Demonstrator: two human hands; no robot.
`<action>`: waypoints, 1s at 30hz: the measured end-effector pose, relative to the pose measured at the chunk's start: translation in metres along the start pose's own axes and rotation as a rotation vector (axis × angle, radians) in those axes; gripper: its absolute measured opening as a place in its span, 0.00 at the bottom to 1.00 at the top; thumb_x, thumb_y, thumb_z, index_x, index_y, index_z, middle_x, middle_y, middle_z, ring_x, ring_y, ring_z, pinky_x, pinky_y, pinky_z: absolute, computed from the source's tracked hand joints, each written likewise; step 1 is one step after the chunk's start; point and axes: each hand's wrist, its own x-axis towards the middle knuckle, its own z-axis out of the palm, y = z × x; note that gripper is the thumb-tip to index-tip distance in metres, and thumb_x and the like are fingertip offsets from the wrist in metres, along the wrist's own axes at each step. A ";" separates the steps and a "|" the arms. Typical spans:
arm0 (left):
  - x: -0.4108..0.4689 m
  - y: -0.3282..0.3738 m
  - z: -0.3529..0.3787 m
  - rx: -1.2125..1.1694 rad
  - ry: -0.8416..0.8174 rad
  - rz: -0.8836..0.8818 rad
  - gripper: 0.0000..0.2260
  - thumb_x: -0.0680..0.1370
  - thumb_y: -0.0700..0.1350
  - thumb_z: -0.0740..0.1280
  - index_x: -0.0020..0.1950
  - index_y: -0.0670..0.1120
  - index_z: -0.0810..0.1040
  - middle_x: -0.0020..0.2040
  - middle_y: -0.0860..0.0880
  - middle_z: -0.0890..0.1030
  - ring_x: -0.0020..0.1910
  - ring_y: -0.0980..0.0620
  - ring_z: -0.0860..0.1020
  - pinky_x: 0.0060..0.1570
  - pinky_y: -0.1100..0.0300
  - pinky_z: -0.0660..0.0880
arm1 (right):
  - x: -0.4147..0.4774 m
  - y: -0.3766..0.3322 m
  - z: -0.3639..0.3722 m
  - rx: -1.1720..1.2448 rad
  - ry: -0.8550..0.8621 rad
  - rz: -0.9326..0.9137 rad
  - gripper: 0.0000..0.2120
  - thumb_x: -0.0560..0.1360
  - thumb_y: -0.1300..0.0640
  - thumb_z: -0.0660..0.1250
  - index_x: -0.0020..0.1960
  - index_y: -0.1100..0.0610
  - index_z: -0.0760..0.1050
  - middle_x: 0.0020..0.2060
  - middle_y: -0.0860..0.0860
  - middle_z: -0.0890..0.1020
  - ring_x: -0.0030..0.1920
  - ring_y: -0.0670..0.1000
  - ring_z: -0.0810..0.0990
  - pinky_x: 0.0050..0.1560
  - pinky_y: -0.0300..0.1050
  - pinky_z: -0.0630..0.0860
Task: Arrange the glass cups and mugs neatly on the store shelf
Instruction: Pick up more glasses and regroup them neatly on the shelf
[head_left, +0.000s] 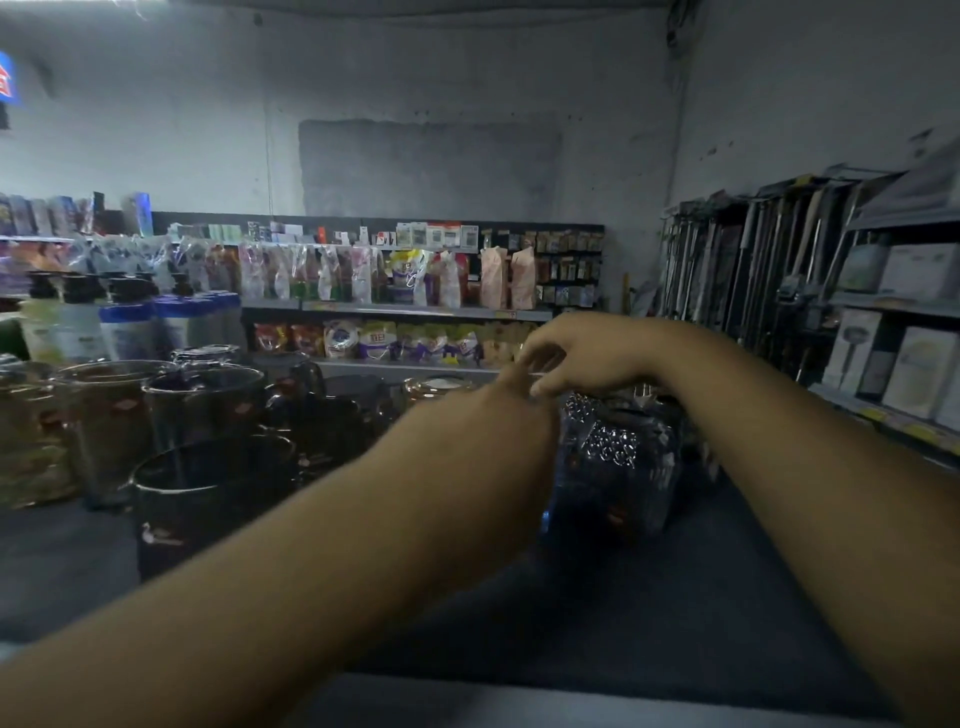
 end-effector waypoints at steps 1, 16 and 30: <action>0.002 -0.001 0.004 -0.033 -0.025 -0.010 0.22 0.81 0.50 0.67 0.73 0.49 0.66 0.71 0.43 0.63 0.53 0.48 0.79 0.57 0.53 0.80 | -0.008 -0.006 -0.004 0.022 0.009 -0.004 0.17 0.78 0.54 0.73 0.66 0.53 0.78 0.59 0.48 0.82 0.58 0.48 0.80 0.62 0.46 0.76; 0.008 -0.010 0.028 -0.555 0.197 -0.095 0.06 0.81 0.39 0.65 0.53 0.42 0.82 0.48 0.49 0.82 0.49 0.49 0.81 0.50 0.63 0.75 | -0.109 -0.047 0.090 0.321 0.879 0.053 0.04 0.77 0.57 0.71 0.49 0.49 0.79 0.47 0.43 0.77 0.42 0.42 0.76 0.44 0.37 0.73; -0.031 -0.001 0.035 -2.036 0.342 -0.282 0.10 0.83 0.41 0.62 0.54 0.36 0.80 0.44 0.42 0.82 0.37 0.52 0.82 0.39 0.63 0.80 | -0.123 -0.053 0.091 0.814 0.777 0.027 0.29 0.66 0.34 0.72 0.63 0.41 0.71 0.59 0.41 0.81 0.58 0.41 0.81 0.58 0.49 0.81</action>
